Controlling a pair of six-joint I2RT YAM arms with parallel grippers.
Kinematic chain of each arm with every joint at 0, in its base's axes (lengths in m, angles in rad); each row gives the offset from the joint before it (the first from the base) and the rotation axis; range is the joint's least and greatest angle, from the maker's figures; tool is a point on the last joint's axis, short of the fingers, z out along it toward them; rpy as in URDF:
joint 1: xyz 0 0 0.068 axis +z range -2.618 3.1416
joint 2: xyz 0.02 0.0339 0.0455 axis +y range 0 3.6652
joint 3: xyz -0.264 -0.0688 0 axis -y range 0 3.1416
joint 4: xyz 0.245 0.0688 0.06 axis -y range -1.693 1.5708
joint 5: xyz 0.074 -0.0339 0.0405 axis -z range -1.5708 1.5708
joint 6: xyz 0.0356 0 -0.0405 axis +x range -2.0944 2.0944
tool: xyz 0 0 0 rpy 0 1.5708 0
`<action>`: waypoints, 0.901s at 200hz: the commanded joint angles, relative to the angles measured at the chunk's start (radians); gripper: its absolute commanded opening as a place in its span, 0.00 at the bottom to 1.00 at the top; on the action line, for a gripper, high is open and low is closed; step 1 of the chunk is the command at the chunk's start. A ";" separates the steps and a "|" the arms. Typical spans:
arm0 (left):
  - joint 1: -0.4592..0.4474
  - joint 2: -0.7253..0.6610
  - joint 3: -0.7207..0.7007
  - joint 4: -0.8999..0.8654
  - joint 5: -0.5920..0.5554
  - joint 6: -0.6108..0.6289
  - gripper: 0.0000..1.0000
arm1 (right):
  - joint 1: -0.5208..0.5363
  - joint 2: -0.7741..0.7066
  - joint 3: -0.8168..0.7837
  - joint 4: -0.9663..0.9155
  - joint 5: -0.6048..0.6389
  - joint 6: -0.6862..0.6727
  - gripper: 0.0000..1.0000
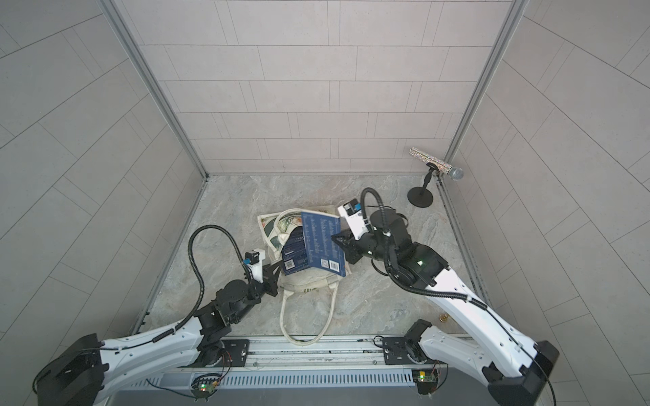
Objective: Take out the books from the canvas bag
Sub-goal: Place the book at the center of the board.
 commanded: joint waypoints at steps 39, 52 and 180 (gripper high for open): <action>-0.005 0.008 0.024 0.033 0.027 0.000 0.00 | -0.133 -0.236 -0.088 0.259 0.444 0.236 0.00; -0.005 0.008 0.024 0.032 0.031 -0.001 0.00 | -0.162 -0.240 -0.129 0.234 0.525 0.295 0.00; -0.004 0.000 0.022 0.041 0.052 0.006 0.00 | -0.395 -0.052 -0.696 0.629 0.606 0.811 0.00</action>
